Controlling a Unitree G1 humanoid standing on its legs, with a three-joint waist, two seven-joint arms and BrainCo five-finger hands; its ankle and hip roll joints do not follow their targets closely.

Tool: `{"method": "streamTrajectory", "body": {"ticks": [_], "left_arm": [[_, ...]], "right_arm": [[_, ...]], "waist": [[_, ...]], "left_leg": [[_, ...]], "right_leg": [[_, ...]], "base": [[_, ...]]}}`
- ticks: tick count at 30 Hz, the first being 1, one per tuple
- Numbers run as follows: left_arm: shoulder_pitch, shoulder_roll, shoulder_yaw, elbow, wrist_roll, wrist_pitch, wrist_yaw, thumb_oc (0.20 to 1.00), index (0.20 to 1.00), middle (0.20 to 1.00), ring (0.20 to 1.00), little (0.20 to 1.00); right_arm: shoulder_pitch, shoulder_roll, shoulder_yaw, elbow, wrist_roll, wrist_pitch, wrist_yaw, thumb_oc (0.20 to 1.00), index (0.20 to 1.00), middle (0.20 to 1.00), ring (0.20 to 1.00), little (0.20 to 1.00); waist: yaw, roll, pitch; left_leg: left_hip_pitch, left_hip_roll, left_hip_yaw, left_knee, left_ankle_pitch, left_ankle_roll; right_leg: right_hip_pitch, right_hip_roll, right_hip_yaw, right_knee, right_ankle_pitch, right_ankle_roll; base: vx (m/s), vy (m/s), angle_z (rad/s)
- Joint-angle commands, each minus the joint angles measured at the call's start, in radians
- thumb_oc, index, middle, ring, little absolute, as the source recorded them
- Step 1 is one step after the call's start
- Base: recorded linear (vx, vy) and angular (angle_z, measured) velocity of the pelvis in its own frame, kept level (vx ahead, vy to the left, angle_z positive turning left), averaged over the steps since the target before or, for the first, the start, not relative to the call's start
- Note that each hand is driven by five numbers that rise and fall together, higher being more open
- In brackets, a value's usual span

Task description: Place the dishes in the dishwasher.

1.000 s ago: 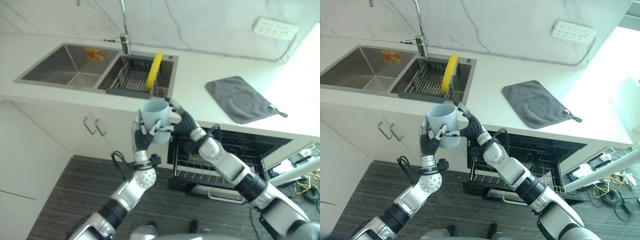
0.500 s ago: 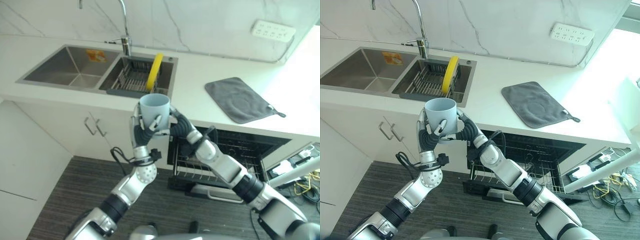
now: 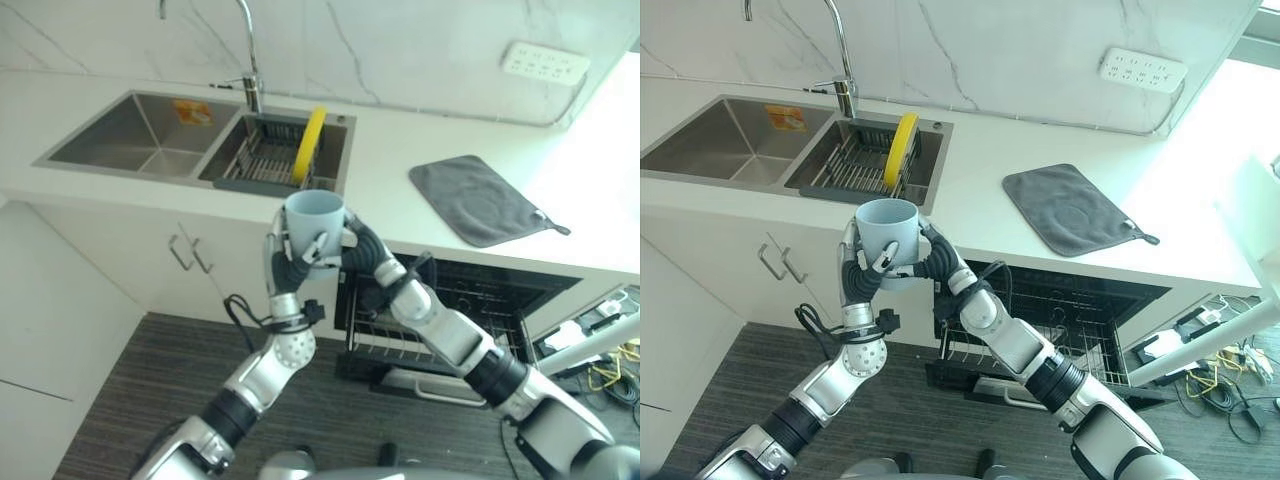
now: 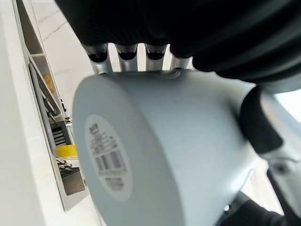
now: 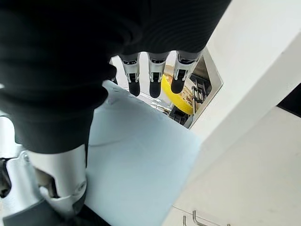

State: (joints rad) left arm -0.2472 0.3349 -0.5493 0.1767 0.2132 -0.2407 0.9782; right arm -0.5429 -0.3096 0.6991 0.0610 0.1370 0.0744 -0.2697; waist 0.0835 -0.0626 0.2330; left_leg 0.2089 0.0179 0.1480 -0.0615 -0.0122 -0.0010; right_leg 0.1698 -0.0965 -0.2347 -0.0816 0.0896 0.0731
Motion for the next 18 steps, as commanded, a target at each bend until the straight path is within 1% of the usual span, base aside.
{"method": "streamTrajectory", "body": {"ticks": [1, 3, 4, 8, 12, 16, 18], "left_arm": [[-0.06, -0.018, -0.06, -0.022, -0.002, -0.065, 0.014, 0.2, 0.2, 0.2, 0.2, 0.2], [-0.07, -0.025, -0.077, -0.05, -0.005, -0.064, 0.017, 0.2, 0.2, 0.2, 0.2, 0.2], [-0.074, -0.029, -0.081, -0.055, -0.004, -0.065, 0.018, 0.2, 0.2, 0.2, 0.2, 0.2], [-0.102, -0.046, -0.095, -0.075, 0.007, -0.062, 0.027, 0.2, 0.2, 0.2, 0.2, 0.2], [-0.146, -0.058, -0.097, -0.102, 0.046, -0.065, 0.048, 0.2, 0.2, 0.2, 0.2, 0.2], [-0.167, -0.059, -0.098, -0.106, 0.071, -0.045, 0.065, 0.2, 0.2, 0.2, 0.2, 0.2], [-0.173, -0.058, -0.098, -0.103, 0.096, -0.046, 0.071, 0.2, 0.2, 0.2, 0.2, 0.2]], "right_arm": [[-0.085, 0.048, -0.002, -0.012, -0.004, -0.075, -0.061, 1.0, 1.0, 1.0, 1.0, 1.0], [-0.098, 0.063, -0.016, 0.005, -0.014, -0.085, -0.125, 1.0, 1.0, 1.0, 1.0, 1.0], [-0.1, 0.068, -0.022, 0.012, -0.016, -0.086, -0.134, 1.0, 1.0, 1.0, 1.0, 1.0], [-0.106, 0.087, -0.031, 0.039, 0.004, -0.086, -0.133, 1.0, 1.0, 1.0, 1.0, 1.0], [-0.092, 0.107, -0.025, 0.055, 0.045, -0.064, -0.106, 1.0, 1.0, 1.0, 1.0, 1.0], [-0.084, 0.115, -0.01, 0.062, 0.061, -0.048, -0.103, 1.0, 1.0, 1.0, 1.0, 1.0], [-0.08, 0.117, -0.005, 0.066, 0.059, -0.042, -0.098, 1.0, 1.0, 1.0, 1.0, 1.0]], "waist": [[0.026, -0.014, -0.022], [0.027, -0.013, -0.017], [0.027, -0.012, -0.017], [0.023, -0.007, -0.017], [0.013, -0.003, -0.019], [0.007, -0.003, -0.021], [0.006, -0.004, -0.021]], "left_leg": [[-0.037, 0.028, -0.05, 0.077, -0.136, 0.001], [-0.037, 0.028, -0.052, 0.076, -0.136, 0.002], [-0.037, 0.027, -0.053, 0.076, -0.135, 0.003], [-0.037, 0.026, -0.054, 0.071, -0.132, 0.003], [-0.037, 0.025, -0.051, 0.067, -0.129, 0.003], [-0.035, 0.025, -0.047, 0.064, -0.129, 0.002], [-0.035, 0.026, -0.046, 0.065, -0.129, 0.002]], "right_leg": [[-0.003, -0.084, 0.054, 0.102, -0.133, 0.085], [-0.002, -0.084, 0.053, 0.102, -0.133, 0.086], [-0.002, -0.084, 0.053, 0.102, -0.133, 0.085], [-0.003, -0.086, 0.051, 0.102, -0.132, 0.086], [-0.006, -0.09, 0.052, 0.107, -0.134, 0.087], [-0.007, -0.089, 0.056, 0.106, -0.135, 0.088], [-0.008, -0.089, 0.058, 0.106, -0.135, 0.088]], "base": [[0.0, 0.0, 0.0], [0.0, 0.0, 0.0], [0.0, 0.0, 0.0], [0.0, 0.009, 0.0], [0.01, 0.037, 0.02], [0.0, 0.0, 0.0], [0.0, 0.0, 0.0]]}}
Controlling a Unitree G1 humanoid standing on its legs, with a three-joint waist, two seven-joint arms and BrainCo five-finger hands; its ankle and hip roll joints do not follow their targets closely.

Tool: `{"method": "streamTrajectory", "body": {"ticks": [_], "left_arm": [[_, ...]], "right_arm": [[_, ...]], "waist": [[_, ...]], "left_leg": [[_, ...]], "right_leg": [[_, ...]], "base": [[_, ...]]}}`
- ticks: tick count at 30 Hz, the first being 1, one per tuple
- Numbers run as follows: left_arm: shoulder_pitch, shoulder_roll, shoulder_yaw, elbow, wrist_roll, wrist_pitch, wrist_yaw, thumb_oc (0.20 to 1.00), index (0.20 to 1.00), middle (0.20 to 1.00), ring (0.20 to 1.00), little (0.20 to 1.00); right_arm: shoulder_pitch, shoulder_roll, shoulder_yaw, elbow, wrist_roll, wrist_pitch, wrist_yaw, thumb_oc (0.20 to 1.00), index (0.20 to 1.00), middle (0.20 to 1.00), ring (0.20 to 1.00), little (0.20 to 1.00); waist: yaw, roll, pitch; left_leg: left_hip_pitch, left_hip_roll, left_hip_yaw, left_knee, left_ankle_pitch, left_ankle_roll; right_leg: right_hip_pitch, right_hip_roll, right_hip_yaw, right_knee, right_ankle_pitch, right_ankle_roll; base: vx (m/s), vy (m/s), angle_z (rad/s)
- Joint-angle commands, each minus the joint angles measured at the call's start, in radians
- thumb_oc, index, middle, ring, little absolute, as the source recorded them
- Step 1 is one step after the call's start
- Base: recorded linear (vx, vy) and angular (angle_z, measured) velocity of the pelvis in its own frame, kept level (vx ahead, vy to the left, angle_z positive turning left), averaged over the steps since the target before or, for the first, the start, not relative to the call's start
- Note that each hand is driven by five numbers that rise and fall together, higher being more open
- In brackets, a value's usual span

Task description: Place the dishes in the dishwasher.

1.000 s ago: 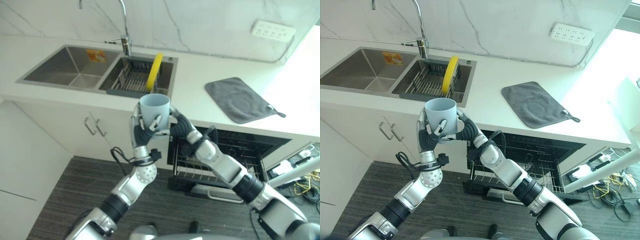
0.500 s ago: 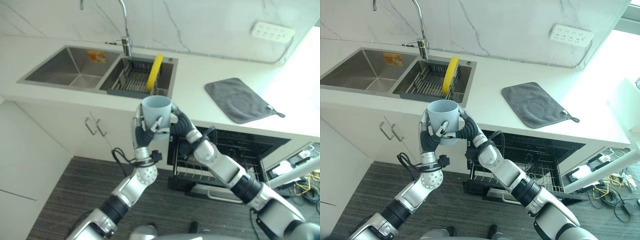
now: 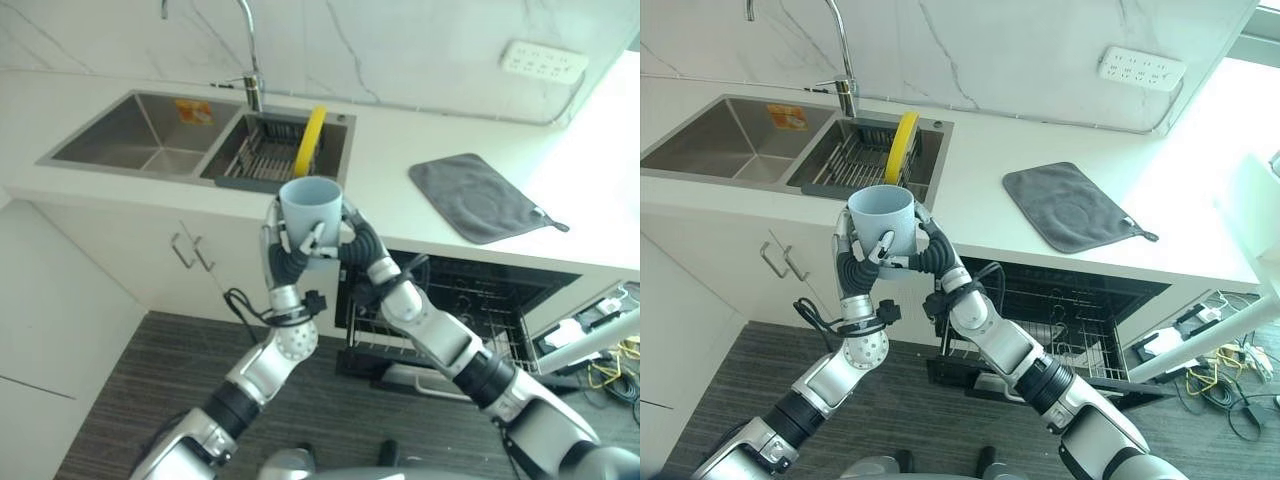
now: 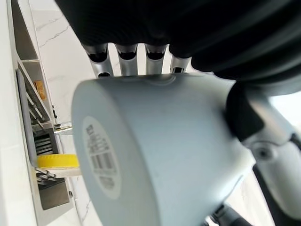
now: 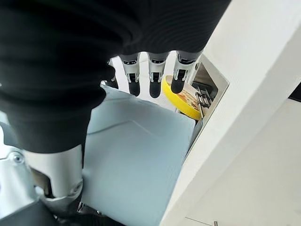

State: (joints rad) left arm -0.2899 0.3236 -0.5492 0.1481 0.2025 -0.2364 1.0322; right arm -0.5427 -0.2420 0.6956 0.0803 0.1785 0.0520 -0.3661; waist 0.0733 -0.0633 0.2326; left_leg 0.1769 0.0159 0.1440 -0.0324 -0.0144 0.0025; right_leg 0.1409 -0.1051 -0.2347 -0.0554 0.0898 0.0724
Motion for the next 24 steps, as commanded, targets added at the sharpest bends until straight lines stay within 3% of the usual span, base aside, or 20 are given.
{"method": "streamTrajectory", "body": {"ticks": [1, 24], "left_arm": [[-0.133, -0.046, -0.099, -0.073, 0.119, -0.05, 0.021, 0.2, 0.2, 0.2, 0.2, 0.2], [-0.137, -0.05, -0.132, -0.055, 0.097, -0.025, -0.008, 0.2, 0.2, 0.2, 0.2, 0.2]], "right_arm": [[-0.077, 0.05, 0.001, 0.05, 0.011, -0.019, 0.002, 1.0, 1.0, 1.0, 1.0, 1.0], [-0.081, 0.051, 0.028, 0.08, -0.039, -0.044, -0.001, 1.0, 1.0, 1.0, 1.0, 1.0]], "waist": [[0.015, -0.004, -0.021], [0.014, -0.005, -0.013]], "left_leg": [[-0.003, 0.028, -0.042, 0.035, -0.127, -0.002], [-0.002, 0.027, -0.041, 0.035, -0.128, -0.003]], "right_leg": [[0.021, -0.08, 0.059, 0.081, -0.136, 0.089], [0.022, -0.078, 0.06, 0.081, -0.137, 0.09]], "base": [[0.0, 0.0, 0.0], [0.0, 0.0, 0.0]]}}
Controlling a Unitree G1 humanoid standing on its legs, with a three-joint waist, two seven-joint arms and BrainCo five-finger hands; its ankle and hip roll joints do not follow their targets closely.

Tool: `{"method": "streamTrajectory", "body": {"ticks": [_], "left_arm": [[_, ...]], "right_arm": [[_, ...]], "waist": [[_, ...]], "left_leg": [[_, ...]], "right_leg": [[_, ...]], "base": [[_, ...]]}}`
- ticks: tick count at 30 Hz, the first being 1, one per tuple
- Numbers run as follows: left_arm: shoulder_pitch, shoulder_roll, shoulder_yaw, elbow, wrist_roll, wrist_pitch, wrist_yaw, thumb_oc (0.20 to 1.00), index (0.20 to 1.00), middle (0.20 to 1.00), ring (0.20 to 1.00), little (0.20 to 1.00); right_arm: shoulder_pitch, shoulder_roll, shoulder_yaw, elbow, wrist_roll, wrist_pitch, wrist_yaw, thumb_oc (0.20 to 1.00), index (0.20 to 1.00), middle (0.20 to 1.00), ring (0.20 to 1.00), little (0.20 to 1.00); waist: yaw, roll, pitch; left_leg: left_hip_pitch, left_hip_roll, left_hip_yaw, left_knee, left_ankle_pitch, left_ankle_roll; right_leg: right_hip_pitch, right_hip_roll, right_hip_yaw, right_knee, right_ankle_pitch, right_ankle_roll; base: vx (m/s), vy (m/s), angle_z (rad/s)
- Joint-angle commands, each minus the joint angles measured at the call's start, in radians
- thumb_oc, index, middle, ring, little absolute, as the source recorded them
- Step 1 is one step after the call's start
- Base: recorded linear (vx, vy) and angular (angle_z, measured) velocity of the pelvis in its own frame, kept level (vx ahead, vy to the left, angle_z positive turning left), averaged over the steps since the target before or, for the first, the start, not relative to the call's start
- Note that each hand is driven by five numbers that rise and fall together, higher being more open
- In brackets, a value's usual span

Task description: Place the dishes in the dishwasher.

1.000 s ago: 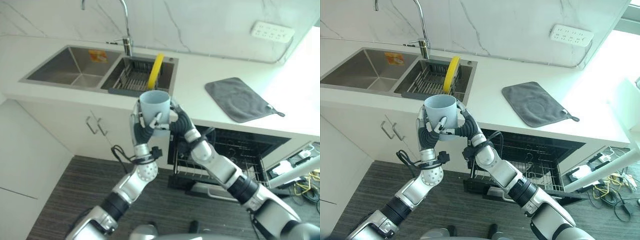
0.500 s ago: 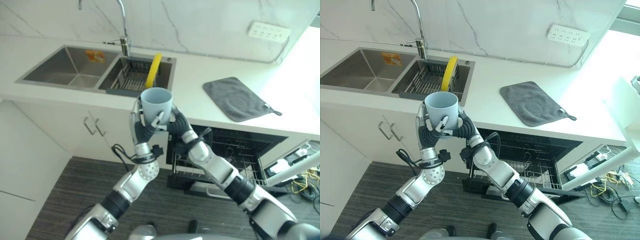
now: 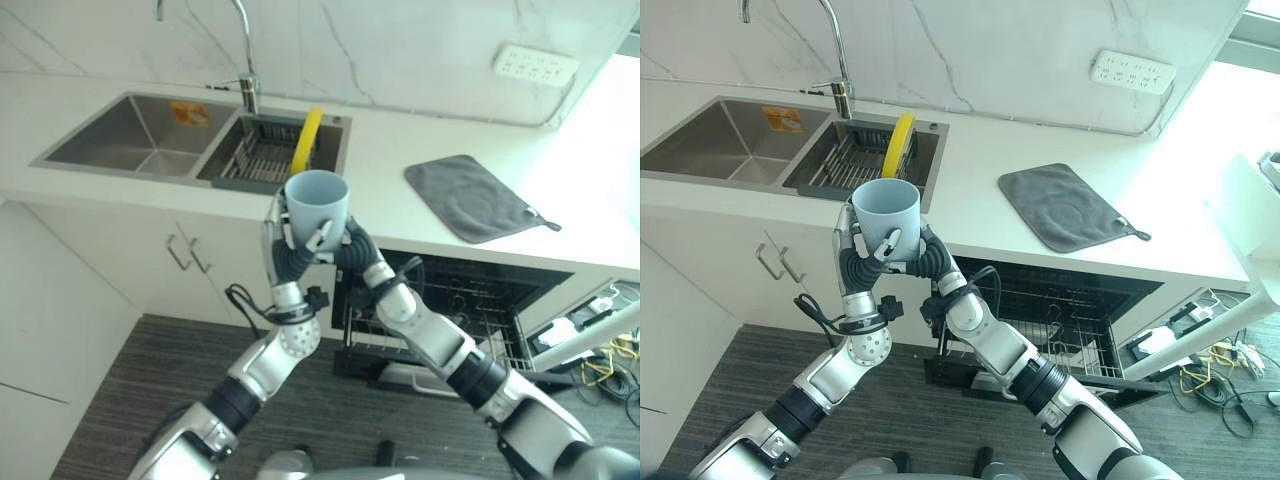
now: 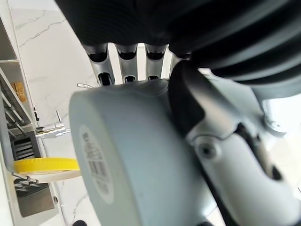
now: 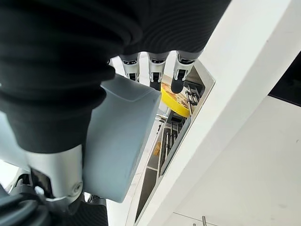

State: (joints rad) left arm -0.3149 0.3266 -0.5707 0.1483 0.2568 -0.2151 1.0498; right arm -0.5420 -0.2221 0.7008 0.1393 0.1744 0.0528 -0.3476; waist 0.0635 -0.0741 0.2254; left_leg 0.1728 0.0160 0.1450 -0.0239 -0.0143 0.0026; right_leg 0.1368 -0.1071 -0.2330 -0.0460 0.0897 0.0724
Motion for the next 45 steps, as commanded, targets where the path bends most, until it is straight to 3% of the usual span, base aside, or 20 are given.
{"method": "streamTrajectory", "body": {"ticks": [1, 5, 6, 7, 8, 29, 30, 31, 32, 34, 35, 36, 45], "left_arm": [[-0.112, -0.053, -0.111, -0.057, 0.035, -0.039, -0.033, 0.2, 0.2, 0.2, 0.2, 0.2], [-0.097, -0.052, -0.114, -0.055, 0.017, -0.035, -0.055, 0.2, 0.2, 0.2, 0.2, 0.2], [-0.091, -0.054, -0.115, -0.051, 0.01, -0.033, -0.061, 0.2, 0.2, 0.2, 0.2, 0.2], [-0.091, -0.054, -0.115, -0.051, 0.01, -0.033, -0.061, 0.2, 0.2, 0.2, 0.2, 0.2], [-0.087, -0.052, -0.119, -0.045, 0.004, -0.037, -0.059, 0.2, 0.2, 0.2, 0.2, 0.2], [-0.044, -0.047, -0.126, -0.035, -0.026, -0.036, -0.074, 0.2, 0.2, 0.2, 0.2, 0.2], [-0.043, -0.047, -0.126, -0.035, -0.028, -0.035, -0.074, 0.26, 0.26, 0.26, 0.26, 0.26], [-0.042, -0.048, -0.126, -0.034, -0.028, -0.037, -0.074, 0.429, 0.429, 0.429, 0.429, 0.429], [-0.042, -0.049, -0.126, -0.032, -0.028, -0.039, -0.074, 0.52, 0.52, 0.52, 0.52, 0.52], [-0.038, -0.051, -0.124, -0.03, -0.03, -0.047, -0.076, 0.649, 0.649, 0.649, 0.649, 0.649], [-0.038, -0.05, -0.123, -0.03, -0.03, -0.048, -0.076, 0.925, 0.925, 0.925, 0.925, 0.925], [-0.035, -0.05, -0.122, -0.035, -0.033, -0.049, -0.079, 1.0, 1.0, 1.0, 1.0, 1.0], [-0.031, -0.062, -0.118, -0.039, -0.017, -0.054, -0.058, 1.0, 1.0, 1.0, 1.0, 1.0]], "right_arm": [[-0.085, 0.032, 0.019, 0.021, -0.036, -0.046, -0.022, 1.0, 1.0, 1.0, 1.0, 1.0], [-0.088, 0.026, 0.012, 0.017, -0.039, -0.054, -0.025, 1.0, 1.0, 1.0, 1.0, 1.0], [-0.09, 0.026, 0.01, 0.013, -0.05, -0.06, -0.023, 0.438, 0.438, 0.438, 0.438, 0.438], [-0.09, 0.026, 0.01, 0.013, -0.05, -0.06, -0.023, 0.438, 0.438, 0.438, 0.438, 0.438], [-0.095, 0.023, 0.008, 0.007, -0.059, -0.062, -0.029, 0.2, 0.2, 0.2, 0.2, 0.2], [-0.095, 0.0, -0.042, -0.027, 0.008, -0.058, -0.064, 0.2, 0.2, 0.2, 0.2, 0.2], [-0.094, -0.002, -0.048, -0.029, 0.017, -0.062, -0.07, 0.2, 0.2, 0.2, 0.2, 0.2], [-0.093, -0.003, -0.053, -0.031, 0.027, -0.066, -0.078, 0.2, 0.2, 0.2, 0.2, 0.2], [-0.093, -0.003, -0.057, -0.031, 0.033, -0.068, -0.081, 0.2, 0.2, 0.2, 0.2, 0.2], [-0.084, -0.006, -0.077, -0.039, 0.058, -0.088, -0.1, 0.2, 0.2, 0.2, 0.2, 0.2], [-0.079, -0.009, -0.087, -0.045, 0.066, -0.096, -0.105, 0.2, 0.2, 0.2, 0.2, 0.2], [-0.07, -0.014, -0.102, -0.057, 0.084, -0.111, -0.116, 0.2, 0.2, 0.2, 0.2, 0.2], [-0.023, -0.033, -0.231, -0.124, 0.144, -0.228, -0.236, 0.2, 0.2, 0.2, 0.2, 0.2]], "waist": [[0.024, 0.006, -0.005], [0.026, 0.007, -0.003], [0.027, 0.007, -0.002], [0.027, 0.007, -0.002], [0.027, 0.007, 0.0], [0.026, 0.01, 0.005], [0.024, 0.01, 0.005], [0.023, 0.011, 0.006], [0.022, 0.011, 0.006], [0.017, 0.013, 0.005], [0.014, 0.013, 0.004], [0.01, 0.014, 0.004], [-0.025, 0.027, -0.005]], "left_leg": [[0.002, 0.028, -0.043, 0.027, -0.128, -0.003], [0.002, 0.028, -0.041, 0.027, -0.129, -0.002], [0.001, 0.027, -0.041, 0.029, -0.129, -0.002], [0.001, 0.027, -0.041, 0.029, -0.129, -0.002], [0.0, 0.027, -0.041, 0.032, -0.131, -0.002], [0.0, 0.029, -0.038, 0.033, -0.131, -0.003], [0.0, 0.029, -0.036, 0.033, -0.13, -0.004], [0.001, 0.03, -0.034, 0.032, -0.13, -0.004], [0.001, 0.031, -0.033, 0.031, -0.129, -0.005], [0.003, 0.034, -0.026, 0.029, -0.128, -0.006], [0.004, 0.036, -0.023, 0.028, -0.127, -0.007], [0.004, 0.037, -0.02, 0.028, -0.126, -0.008], [0.016, 0.044, 0.001, 0.016, -0.122, -0.01]], "right_leg": [[0.025, -0.076, 0.058, 0.072, -0.137, 0.09], [0.025, -0.075, 0.058, 0.071, -0.136, 0.089], [0.024, -0.076, 0.058, 0.072, -0.137, 0.088], [0.024, -0.076, 0.058, 0.073, -0.138, 0.088], [0.024, -0.076, 0.058, 0.074, -0.138, 0.088], [0.026, -0.075, 0.054, 0.075, -0.142, 0.085], [0.026, -0.075, 0.054, 0.075, -0.142, 0.085], [0.025, -0.075, 0.054, 0.075, -0.142, 0.085], [0.025, -0.075, 0.054, 0.075, -0.142, 0.085], [0.026, -0.075, 0.052, 0.075, -0.143, 0.084], [0.026, -0.076, 0.052, 0.075, -0.143, 0.085], [0.026, -0.076, 0.052, 0.075, -0.144, 0.084], [0.027, -0.073, 0.061, 0.071, -0.15, 0.078]], "base": [[0.0, 0.0, 0.0], [0.0, 0.0, 0.0], [0.0, 0.0, 0.0], [0.0, 0.0, 0.0], [0.0, 0.0, 0.0], [0.0, 0.0, 0.0], [0.0, 0.0, 0.0], [0.0, 0.0, 0.0], [0.0, 0.0, 0.0], [0.0, 0.0, 0.0], [0.0, 0.0, 0.0], [0.0, 0.0, 0.0], [0.0, 0.004, 0.0]]}}
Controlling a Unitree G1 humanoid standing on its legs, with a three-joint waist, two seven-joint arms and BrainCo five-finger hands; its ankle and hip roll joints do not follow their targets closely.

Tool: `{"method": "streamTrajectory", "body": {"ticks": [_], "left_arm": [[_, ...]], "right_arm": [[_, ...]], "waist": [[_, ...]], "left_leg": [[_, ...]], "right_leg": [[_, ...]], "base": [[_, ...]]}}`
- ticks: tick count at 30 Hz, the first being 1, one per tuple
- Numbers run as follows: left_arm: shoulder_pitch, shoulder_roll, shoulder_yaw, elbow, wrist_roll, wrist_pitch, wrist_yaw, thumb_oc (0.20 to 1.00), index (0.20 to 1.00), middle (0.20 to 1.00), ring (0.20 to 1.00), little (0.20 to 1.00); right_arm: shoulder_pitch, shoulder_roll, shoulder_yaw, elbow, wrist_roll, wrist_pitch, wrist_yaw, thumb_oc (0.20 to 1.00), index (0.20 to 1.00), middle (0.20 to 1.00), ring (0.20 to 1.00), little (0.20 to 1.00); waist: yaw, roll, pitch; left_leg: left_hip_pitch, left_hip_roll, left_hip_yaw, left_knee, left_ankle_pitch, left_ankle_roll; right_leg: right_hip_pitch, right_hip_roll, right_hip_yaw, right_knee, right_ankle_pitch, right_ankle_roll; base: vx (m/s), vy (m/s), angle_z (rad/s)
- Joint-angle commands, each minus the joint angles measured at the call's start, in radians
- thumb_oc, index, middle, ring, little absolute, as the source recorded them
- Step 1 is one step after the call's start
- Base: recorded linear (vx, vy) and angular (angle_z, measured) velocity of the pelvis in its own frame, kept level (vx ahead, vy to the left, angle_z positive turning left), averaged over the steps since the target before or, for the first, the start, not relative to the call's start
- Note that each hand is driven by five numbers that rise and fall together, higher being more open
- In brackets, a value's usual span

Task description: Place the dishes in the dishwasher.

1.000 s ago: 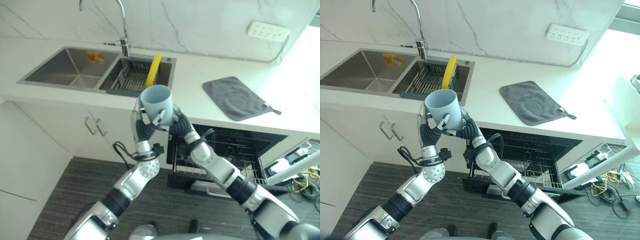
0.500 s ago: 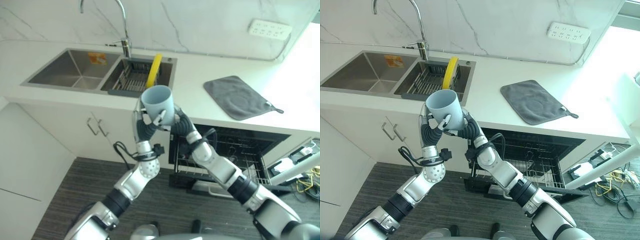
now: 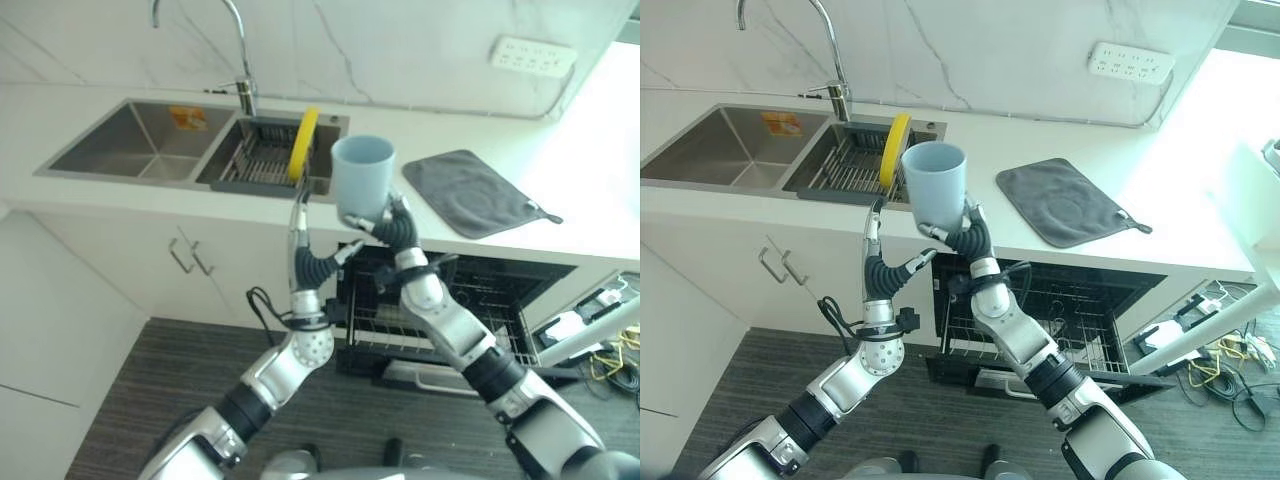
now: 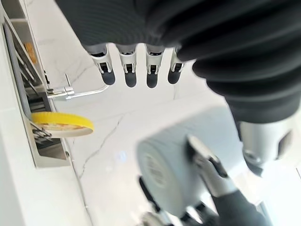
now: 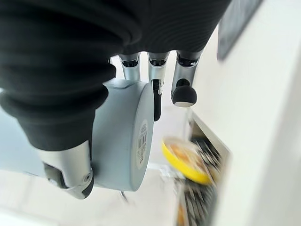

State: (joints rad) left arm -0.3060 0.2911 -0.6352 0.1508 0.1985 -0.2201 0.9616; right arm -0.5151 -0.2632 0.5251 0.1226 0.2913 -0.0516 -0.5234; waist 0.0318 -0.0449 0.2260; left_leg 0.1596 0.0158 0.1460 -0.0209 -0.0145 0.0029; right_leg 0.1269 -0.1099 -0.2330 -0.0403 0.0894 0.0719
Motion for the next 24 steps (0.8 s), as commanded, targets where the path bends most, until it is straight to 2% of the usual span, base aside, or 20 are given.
{"method": "streamTrajectory", "body": {"ticks": [1, 9, 14, 18, 19, 20, 21, 24], "left_arm": [[-0.042, -0.027, -0.052, -0.038, 0.042, -0.049, 0.033, 1.0, 1.0, 1.0, 1.0, 1.0], [-0.045, -0.039, -0.051, -0.003, 0.056, -0.039, 0.082, 1.0, 1.0, 1.0, 1.0, 1.0], [-0.024, -0.027, -0.029, 0.008, 0.013, -0.03, 0.049, 1.0, 1.0, 1.0, 1.0, 1.0], [0.024, 0.007, -0.003, 0.0, -0.016, -0.082, -0.136, 1.0, 1.0, 1.0, 1.0, 1.0], [0.043, 0.017, 0.003, -0.014, -0.029, -0.088, -0.225, 1.0, 1.0, 1.0, 1.0, 1.0], [0.096, 0.05, 0.004, -0.038, -0.054, -0.095, -0.365, 1.0, 1.0, 1.0, 1.0, 1.0], [0.124, 0.075, 0.005, -0.042, -0.063, -0.09, -0.428, 1.0, 1.0, 1.0, 1.0, 1.0], [0.169, 0.13, 0.017, -0.026, -0.077, -0.095, -0.515, 1.0, 1.0, 1.0, 1.0, 1.0]], "right_arm": [[-0.047, 0.009, -0.071, -0.109, 0.028, -0.142, -0.075, 0.2, 0.2, 0.2, 0.2, 0.2], [-0.024, 0.005, -0.11, -0.13, 0.01, -0.186, -0.122, 0.2, 0.2, 0.2, 0.2, 0.2], [0.017, -0.027, -0.13, -0.161, -0.039, -0.169, -0.097, 0.2, 0.2, 0.2, 0.2, 0.2], [0.108, -0.074, -0.16, -0.202, -0.066, -0.172, -0.091, 0.2, 0.2, 0.2, 0.2, 0.2], [0.144, -0.091, -0.175, -0.214, -0.065, -0.172, -0.082, 0.2, 0.2, 0.2, 0.2, 0.2], [0.234, -0.127, -0.205, -0.231, -0.075, -0.191, -0.059, 0.2, 0.2, 0.2, 0.2, 0.2], [0.277, -0.148, -0.222, -0.235, -0.077, -0.198, -0.042, 0.2, 0.2, 0.2, 0.2, 0.2], [0.347, -0.181, -0.261, -0.221, -0.04, -0.218, 0.0, 0.2, 0.2, 0.2, 0.2, 0.2]], "waist": [[0.003, 0.001, -0.007], [-0.024, 0.017, -0.017], [-0.037, 0.02, -0.021], [-0.051, 0.024, -0.022], [-0.055, 0.025, -0.022], [-0.068, 0.029, -0.018], [-0.076, 0.033, -0.017], [-0.095, 0.041, -0.015]], "left_leg": [[0.031, 0.043, 0.003, 0.012, -0.121, -0.01], [0.047, 0.041, 0.02, 0.004, -0.118, -0.007], [0.049, 0.04, 0.028, 0.001, -0.117, -0.005], [0.051, 0.043, 0.04, -0.001, -0.117, -0.004], [0.048, 0.044, 0.043, 0.001, -0.117, -0.003], [0.043, 0.048, 0.052, 0.004, -0.118, -0.001], [0.043, 0.049, 0.057, 0.004, -0.119, 0.0], [0.04, 0.054, 0.068, 0.012, -0.12, -0.001]], "right_leg": [[0.038, -0.07, 0.063, 0.064, -0.151, 0.077], [0.044, -0.066, 0.082, 0.059, -0.154, 0.07], [0.04, -0.064, 0.09, 0.061, -0.153, 0.071], [0.032, -0.062, 0.099, 0.062, -0.152, 0.076], [0.027, -0.061, 0.101, 0.065, -0.152, 0.077], [0.015, -0.062, 0.106, 0.073, -0.155, 0.081], [0.009, -0.062, 0.107, 0.078, -0.156, 0.084], [-0.002, -0.063, 0.114, 0.091, -0.16, 0.088]], "base": [[0.0, 0.0, 0.0], [0.0, 0.026, -0.05], [0.0, 0.018, -0.09], [-0.01, 0.007, -0.02], [-0.06, 0.022, -0.15], [-0.06, 0.028, -0.25], [-0.05, 0.027, -0.26], [-0.02, 0.024, -0.21]]}}
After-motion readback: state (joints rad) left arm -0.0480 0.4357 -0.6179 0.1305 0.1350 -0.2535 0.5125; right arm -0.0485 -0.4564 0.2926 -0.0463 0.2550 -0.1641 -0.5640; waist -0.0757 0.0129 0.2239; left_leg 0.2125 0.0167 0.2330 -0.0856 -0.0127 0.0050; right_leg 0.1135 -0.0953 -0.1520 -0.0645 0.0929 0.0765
